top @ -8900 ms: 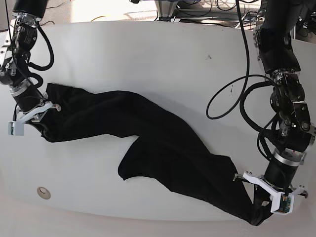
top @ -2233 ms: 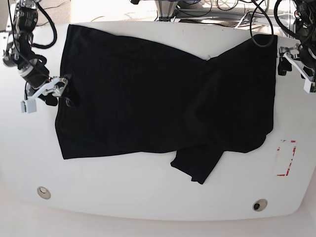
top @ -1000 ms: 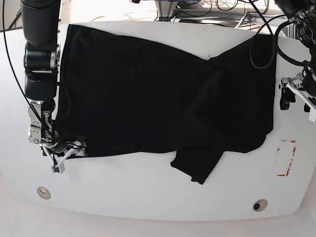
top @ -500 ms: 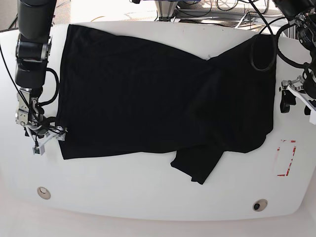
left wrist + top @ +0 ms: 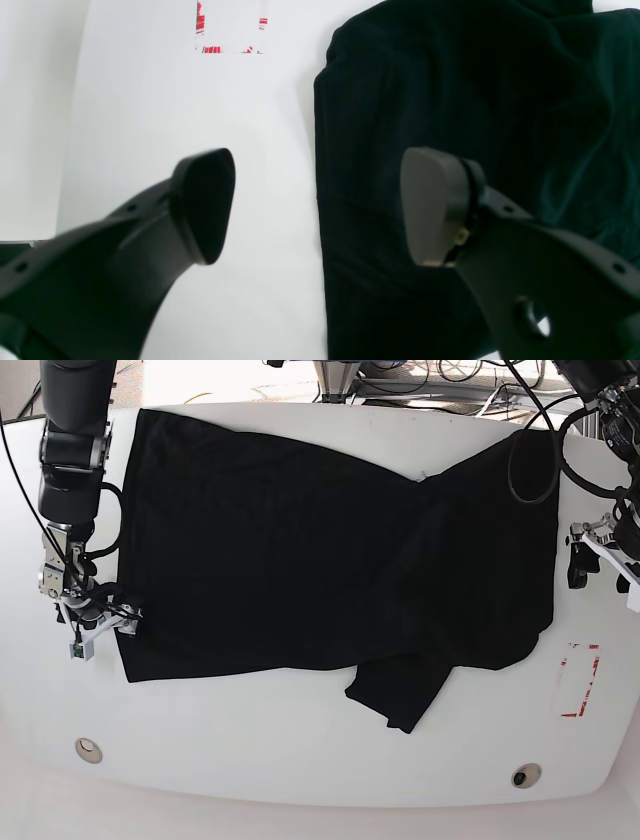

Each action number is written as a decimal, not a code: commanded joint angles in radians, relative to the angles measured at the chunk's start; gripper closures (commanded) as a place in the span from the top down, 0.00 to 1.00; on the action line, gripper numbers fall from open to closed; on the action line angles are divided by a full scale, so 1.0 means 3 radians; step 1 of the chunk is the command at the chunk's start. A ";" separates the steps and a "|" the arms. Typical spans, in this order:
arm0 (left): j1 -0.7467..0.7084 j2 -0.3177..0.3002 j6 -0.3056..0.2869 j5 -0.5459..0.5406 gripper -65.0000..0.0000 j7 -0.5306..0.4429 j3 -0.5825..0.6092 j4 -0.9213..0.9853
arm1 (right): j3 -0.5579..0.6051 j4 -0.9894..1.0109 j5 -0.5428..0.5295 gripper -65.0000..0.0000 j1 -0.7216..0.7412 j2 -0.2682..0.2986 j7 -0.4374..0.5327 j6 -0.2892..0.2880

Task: Layout the t-shirt on the table in an organized manner, then fold the t-shirt properly
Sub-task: 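Grasp the hem corners with both grippers, then lift the hem with both grippers and drag it toward the collar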

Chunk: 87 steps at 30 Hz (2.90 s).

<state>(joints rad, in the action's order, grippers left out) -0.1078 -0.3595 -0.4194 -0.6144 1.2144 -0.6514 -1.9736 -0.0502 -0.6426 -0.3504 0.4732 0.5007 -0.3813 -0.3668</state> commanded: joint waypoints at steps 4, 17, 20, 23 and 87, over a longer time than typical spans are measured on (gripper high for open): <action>0.0034 -0.0062 0.0010 -0.0026 0.75 -0.0072 -0.0010 0.0024 | -0.0265 -0.0070 -0.0016 0.65 -0.0102 -0.0030 -0.0051 -0.0023; 0.0040 -0.0062 0.0010 -0.0021 0.75 -0.0501 0.0200 0.0694 | -0.0331 -0.0633 -0.0016 0.08 -0.0526 -0.0137 -0.0235 -0.0023; 0.0050 -0.0062 0.0010 -0.0021 0.75 -0.0680 0.0322 0.0970 | -0.0331 -0.0745 -0.0016 0.08 -0.0603 -0.0137 -0.0271 -0.0023; 0.0193 -0.0067 0.0015 0.0000 0.75 -0.0823 0.0466 0.1231 | -0.0331 -0.0832 -0.0016 0.08 -0.0664 -0.0137 -0.0271 -0.0023; 0.1083 0.0219 0.0010 0.1258 0.75 -0.1146 0.0844 0.2183 | -0.1145 -0.2909 0.0015 0.01 -0.2490 -0.0654 -0.1227 -0.0013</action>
<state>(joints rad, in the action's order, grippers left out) 0.2008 -0.2729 -0.4194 -0.2325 0.8879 -0.3809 -1.2995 -0.3985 -1.5234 -0.3809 -0.2665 0.2989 -0.6575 -0.3676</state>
